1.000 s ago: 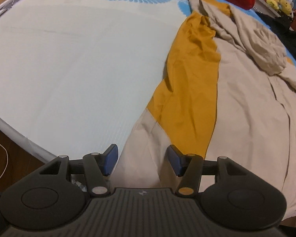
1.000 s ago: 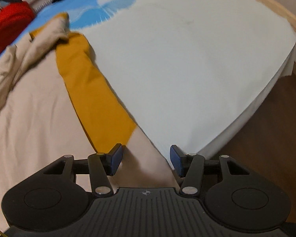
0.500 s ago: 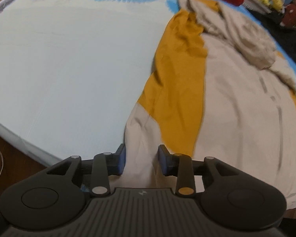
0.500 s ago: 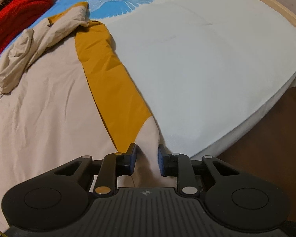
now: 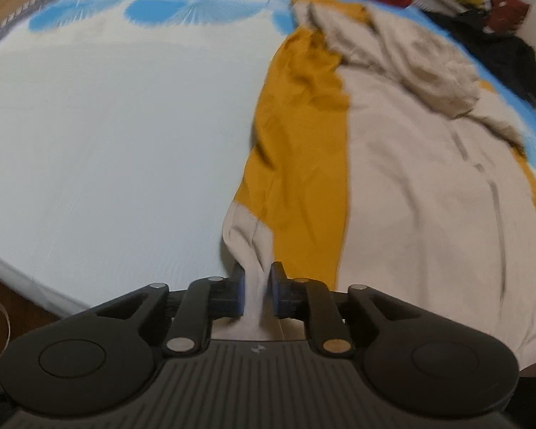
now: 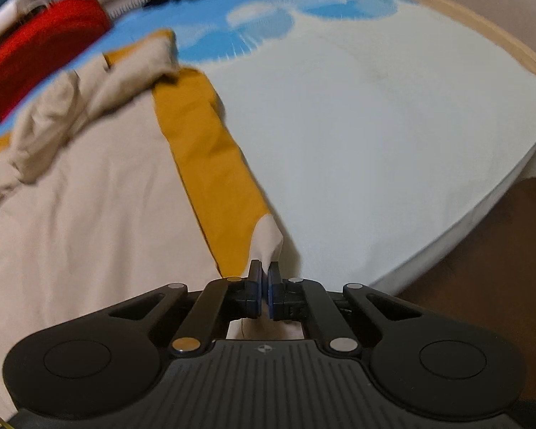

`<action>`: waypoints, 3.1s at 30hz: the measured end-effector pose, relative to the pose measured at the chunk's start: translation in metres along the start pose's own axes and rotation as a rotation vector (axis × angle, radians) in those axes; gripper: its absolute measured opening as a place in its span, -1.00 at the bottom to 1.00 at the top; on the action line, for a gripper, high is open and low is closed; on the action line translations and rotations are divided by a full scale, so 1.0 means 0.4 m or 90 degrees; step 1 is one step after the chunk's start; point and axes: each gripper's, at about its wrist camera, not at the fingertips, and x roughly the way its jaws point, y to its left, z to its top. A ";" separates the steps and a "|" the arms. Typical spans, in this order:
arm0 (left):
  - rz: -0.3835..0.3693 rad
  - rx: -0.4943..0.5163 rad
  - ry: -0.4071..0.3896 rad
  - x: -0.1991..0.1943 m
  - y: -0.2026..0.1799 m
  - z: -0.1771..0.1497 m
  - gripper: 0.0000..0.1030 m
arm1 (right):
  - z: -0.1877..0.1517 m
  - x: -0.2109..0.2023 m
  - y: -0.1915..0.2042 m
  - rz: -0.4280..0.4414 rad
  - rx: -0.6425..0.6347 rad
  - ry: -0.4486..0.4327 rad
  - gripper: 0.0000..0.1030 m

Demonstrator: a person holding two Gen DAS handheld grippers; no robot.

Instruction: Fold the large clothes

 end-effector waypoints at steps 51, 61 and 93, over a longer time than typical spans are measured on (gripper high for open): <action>-0.082 0.071 -0.183 -0.242 -0.059 0.023 -0.94 | 0.055 -0.187 0.039 0.133 0.007 -0.096 -0.99; -0.176 0.088 -0.272 -0.541 -0.061 -0.016 -0.96 | 0.138 -0.448 -0.007 0.275 -0.020 -0.183 -0.99; -0.075 -0.094 -0.121 -0.035 -0.048 0.398 -0.34 | 0.410 0.072 0.085 0.101 0.048 -0.111 -0.91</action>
